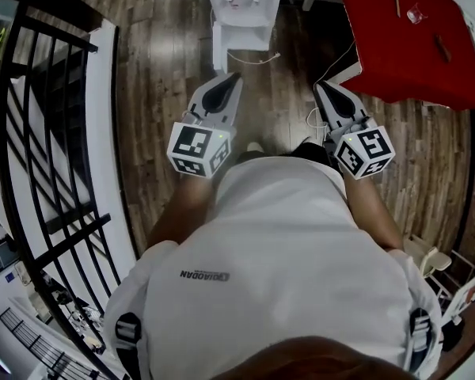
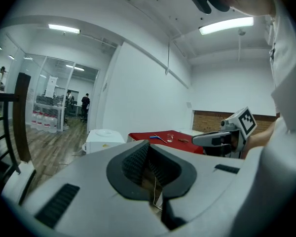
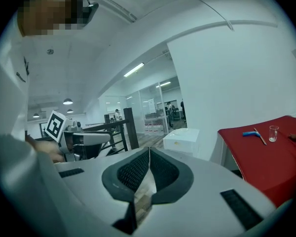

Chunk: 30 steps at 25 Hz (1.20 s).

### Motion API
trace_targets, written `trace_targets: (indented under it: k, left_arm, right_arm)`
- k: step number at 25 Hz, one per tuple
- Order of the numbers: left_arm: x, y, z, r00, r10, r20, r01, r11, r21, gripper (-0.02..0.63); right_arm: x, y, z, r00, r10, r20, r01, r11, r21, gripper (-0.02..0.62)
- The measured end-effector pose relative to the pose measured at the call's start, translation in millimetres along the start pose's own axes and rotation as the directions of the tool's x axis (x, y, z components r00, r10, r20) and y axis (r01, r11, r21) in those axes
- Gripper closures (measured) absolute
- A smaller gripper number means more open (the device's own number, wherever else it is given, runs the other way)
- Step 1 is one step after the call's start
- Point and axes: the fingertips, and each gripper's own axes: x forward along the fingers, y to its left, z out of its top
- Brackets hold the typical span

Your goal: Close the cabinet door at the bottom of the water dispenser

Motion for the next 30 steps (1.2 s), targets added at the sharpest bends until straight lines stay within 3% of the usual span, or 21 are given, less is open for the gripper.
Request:
trace_targets:
  k: [14,21,30]
  left_arm:
    - [-35,47,1,0.982,0.191,0.013,-0.19,0.98,-0.055,0.611]
    - [-37,74,-5,0.953,0.302,0.005,-0.301,0.951,-0.072,0.611]
    - [20,96,0,0.922,0.388,0.0,-0.386,0.915,-0.117,0.611]
  right_arm:
    - [59,18,10,0.984,0.165,-0.062,-0.167,0.985,-0.034,0.572]
    - [103,23,14,0.955,0.283,-0.083,-0.289,0.955,-0.061,0.572]
    - [160,-16,21,0.903,0.399,-0.157,-0.414,0.906,-0.082,0.572]
